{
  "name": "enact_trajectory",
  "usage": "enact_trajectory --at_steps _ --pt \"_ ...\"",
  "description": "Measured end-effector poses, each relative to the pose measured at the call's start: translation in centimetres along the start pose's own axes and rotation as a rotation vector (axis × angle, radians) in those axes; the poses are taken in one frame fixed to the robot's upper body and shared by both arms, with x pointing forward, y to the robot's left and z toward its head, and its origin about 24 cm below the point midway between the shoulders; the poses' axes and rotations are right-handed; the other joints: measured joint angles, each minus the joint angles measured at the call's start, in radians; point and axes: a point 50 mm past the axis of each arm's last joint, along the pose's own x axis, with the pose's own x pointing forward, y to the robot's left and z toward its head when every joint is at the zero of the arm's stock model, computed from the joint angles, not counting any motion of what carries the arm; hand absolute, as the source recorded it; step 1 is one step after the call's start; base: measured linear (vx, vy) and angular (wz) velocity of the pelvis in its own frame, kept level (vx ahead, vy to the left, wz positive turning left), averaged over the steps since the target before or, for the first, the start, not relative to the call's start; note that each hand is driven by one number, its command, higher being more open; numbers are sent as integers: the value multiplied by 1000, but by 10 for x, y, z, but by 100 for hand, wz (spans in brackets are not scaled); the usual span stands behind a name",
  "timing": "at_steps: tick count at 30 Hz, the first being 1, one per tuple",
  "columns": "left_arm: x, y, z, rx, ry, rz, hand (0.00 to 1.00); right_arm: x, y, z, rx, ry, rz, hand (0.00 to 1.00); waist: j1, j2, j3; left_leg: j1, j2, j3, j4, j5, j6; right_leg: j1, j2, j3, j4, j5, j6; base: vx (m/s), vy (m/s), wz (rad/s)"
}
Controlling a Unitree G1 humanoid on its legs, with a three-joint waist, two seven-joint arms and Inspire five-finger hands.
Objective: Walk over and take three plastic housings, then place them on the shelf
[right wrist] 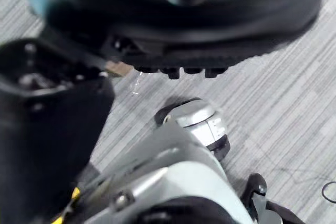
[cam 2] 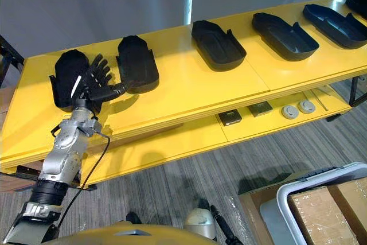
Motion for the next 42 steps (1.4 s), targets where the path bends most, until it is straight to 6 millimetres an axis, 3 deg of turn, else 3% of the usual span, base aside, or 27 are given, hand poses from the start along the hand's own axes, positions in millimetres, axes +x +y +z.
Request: enact_trajectory --at_steps 6,30,38,42 --pt "-3 7 -11 6 51 57 100 0 5 2 -33 1 16 100 4 -3 -2 -4 0 -6 -1 0 0 2 0 -9 -5 -1 -3 1 -1 3" --pt "-5 24 -10 -29 50 233 100 0 9 3 -95 30 3 100 -1 -15 -12 -4 -1 -16 -3 -1 -1 14 0 -23 -18 2 2 7 1 1" --pt "-10 26 -13 -28 61 217 100 0 8 3 -96 30 0 100 3 -16 -12 -4 -1 -23 -3 -2 -3 19 0 -28 -19 2 1 8 0 2" --pt "-15 18 -4 -36 17 135 100 0 8 2 -96 32 0 100 4 -16 -13 -12 -1 -23 -4 -2 -4 19 0 -26 -18 2 2 0 0 0"
